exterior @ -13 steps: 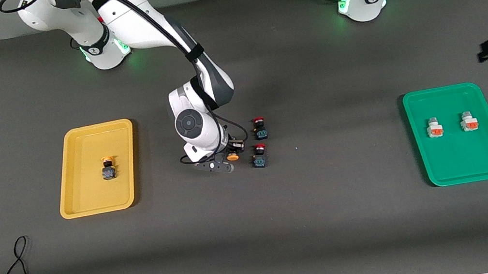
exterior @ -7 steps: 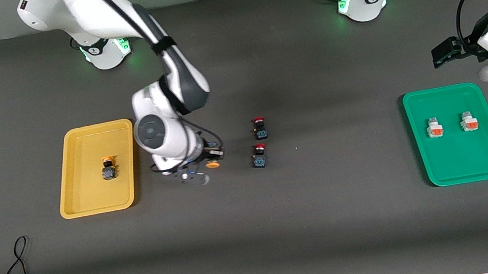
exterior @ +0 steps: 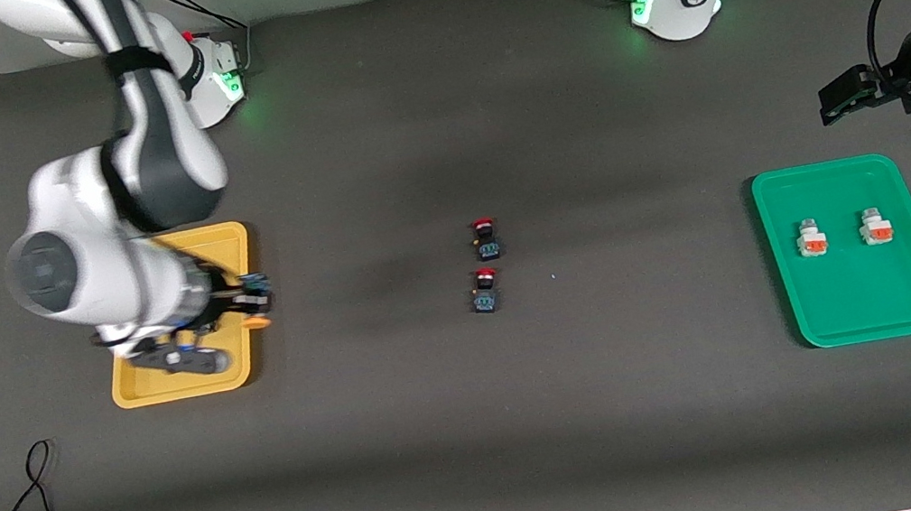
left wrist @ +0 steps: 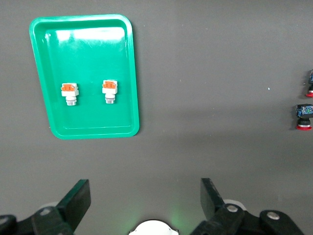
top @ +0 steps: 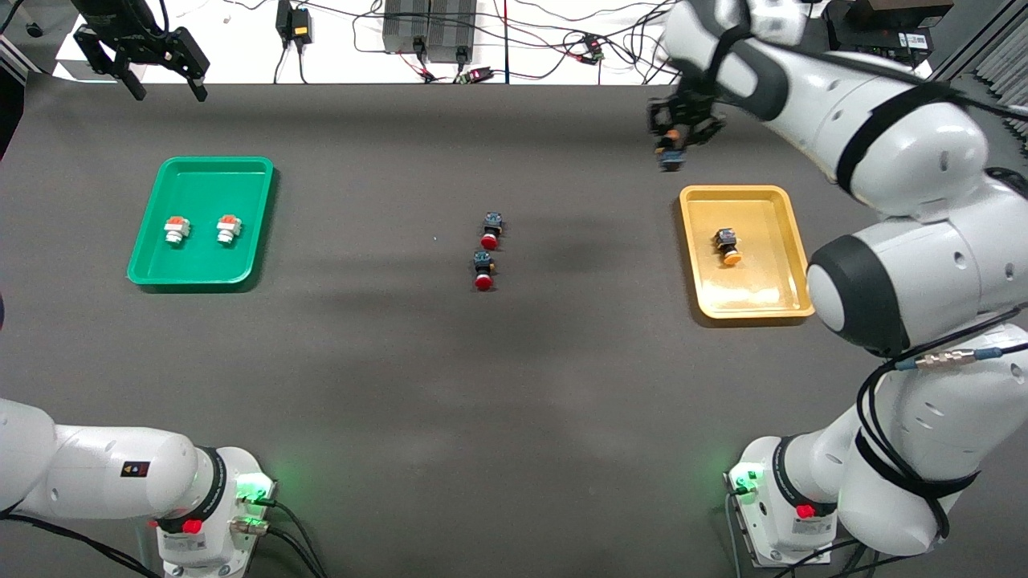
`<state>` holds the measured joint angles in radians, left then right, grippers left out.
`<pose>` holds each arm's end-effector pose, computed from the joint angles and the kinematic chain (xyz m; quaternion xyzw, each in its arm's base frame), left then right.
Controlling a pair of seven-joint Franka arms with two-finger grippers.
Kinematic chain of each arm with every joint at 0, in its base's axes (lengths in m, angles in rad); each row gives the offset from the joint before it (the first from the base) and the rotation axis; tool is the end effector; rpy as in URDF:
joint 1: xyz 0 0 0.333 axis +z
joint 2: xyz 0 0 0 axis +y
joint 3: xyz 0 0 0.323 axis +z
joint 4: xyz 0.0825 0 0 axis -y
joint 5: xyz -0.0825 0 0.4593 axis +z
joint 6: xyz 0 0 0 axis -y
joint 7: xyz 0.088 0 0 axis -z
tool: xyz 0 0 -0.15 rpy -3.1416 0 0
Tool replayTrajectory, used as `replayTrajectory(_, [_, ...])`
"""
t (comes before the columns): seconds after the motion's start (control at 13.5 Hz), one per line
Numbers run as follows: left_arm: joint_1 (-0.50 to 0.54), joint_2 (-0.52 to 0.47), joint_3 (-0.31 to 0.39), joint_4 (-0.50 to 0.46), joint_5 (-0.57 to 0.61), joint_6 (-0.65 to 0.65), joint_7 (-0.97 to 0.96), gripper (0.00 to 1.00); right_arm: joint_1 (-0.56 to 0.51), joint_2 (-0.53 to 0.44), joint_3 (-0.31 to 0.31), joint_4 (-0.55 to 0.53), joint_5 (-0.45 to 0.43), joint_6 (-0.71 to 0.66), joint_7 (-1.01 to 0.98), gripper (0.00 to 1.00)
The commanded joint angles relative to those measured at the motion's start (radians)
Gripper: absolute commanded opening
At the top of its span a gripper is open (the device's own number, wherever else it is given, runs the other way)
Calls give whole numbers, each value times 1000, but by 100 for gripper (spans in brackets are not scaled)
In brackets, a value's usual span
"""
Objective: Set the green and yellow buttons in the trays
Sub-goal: 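Carry the yellow-capped button to the yellow tray with the right gripper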
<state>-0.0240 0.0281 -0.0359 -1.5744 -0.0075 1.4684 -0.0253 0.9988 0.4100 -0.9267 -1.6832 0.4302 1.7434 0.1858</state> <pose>0.6192 -0.0381 0.5611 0.9976 -0.0174 -0.0671 0.0014 0.6690 0.1457 0.3634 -0.9896 0.1071 0.0906 0.0328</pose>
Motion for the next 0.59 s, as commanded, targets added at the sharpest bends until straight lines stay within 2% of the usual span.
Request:
replayTrajectory(0.0, [-30,-17,24,-7,-5,13,19,100,11,-16,-116,-71,-11,-15,-257,0])
replayTrajectory(0.15, [-40,-17,27,-7,3,15,21,100,1,-10,-173,-137,-10,14,-420,0])
replayTrajectory(0.3, [-45,-16,31,-10,11,27,21,100,1,-13,-204,-240,-11,118,-533,0])
replayTrajectory(0.52, [-34,-16,30,-16,20,27,22,100,-27,-8,-210,-383,-2,315,-684,0])
